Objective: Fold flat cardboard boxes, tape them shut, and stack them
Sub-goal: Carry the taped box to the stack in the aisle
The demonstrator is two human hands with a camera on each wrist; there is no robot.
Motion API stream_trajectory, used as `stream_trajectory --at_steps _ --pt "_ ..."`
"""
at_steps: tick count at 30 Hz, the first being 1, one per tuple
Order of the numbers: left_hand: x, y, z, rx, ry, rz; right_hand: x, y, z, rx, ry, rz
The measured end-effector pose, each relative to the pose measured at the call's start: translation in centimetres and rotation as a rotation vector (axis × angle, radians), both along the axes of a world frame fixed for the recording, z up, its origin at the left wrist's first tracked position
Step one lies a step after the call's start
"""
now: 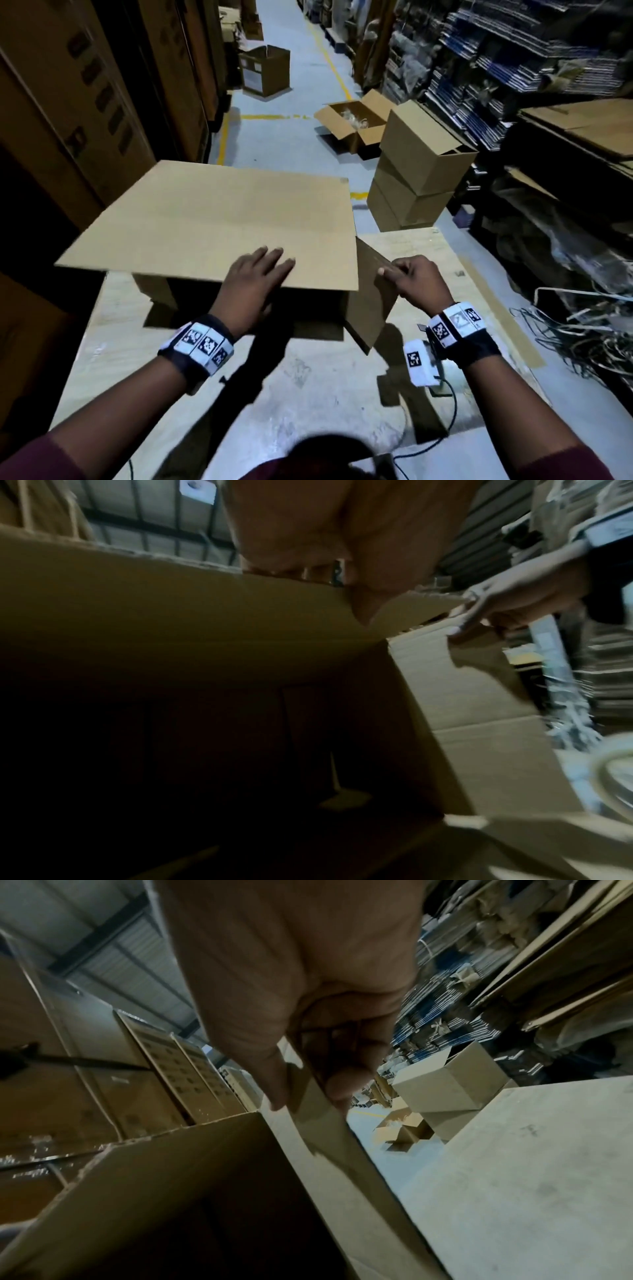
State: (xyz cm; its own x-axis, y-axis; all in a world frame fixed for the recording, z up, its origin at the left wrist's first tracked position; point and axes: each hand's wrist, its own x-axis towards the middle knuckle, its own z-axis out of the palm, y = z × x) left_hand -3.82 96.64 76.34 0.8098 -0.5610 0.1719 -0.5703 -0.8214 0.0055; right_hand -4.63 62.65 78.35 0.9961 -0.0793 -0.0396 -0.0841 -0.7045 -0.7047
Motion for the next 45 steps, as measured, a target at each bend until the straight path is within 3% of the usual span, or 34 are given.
stream_trajectory --at_steps 5,7,11,17,21,25,29,33,39,45 --pt "4.4 -0.6 6.9 -0.326 -0.198 0.07 0.2 0.8 0.2 0.408 -0.152 -0.167" --pt "6.2 -1.4 10.0 -0.372 -0.262 0.141 -0.9 1.1 -0.5 0.575 -0.066 -0.182" --pt "8.9 -3.9 14.2 -0.404 -0.275 0.163 -3.7 0.6 -2.6 0.556 0.077 -0.251" --pt "13.6 -8.9 18.2 -0.311 -0.094 0.237 -5.9 -1.9 4.2 0.631 -0.188 -0.34" --pt "17.0 -11.0 16.1 -0.33 0.16 0.254 -7.0 -4.5 7.3 0.726 -0.048 -0.24" --pt "17.8 -13.2 11.1 -0.299 0.153 0.322 -9.1 -5.5 6.5 0.556 0.141 -0.084" --pt "17.1 -15.1 7.4 -0.195 0.162 0.354 -9.7 -3.7 5.6 0.558 0.114 -0.18" --pt "14.2 -15.9 5.3 -0.14 0.282 0.227 -7.5 -1.6 5.9 0.581 0.065 -0.282" --pt "8.1 -12.1 4.4 -0.249 0.313 0.212 -1.9 3.2 5.5 0.548 -0.02 -0.252" --pt "3.0 -5.4 5.1 -0.357 0.266 0.305 2.3 7.7 4.3 0.254 0.02 -0.146"
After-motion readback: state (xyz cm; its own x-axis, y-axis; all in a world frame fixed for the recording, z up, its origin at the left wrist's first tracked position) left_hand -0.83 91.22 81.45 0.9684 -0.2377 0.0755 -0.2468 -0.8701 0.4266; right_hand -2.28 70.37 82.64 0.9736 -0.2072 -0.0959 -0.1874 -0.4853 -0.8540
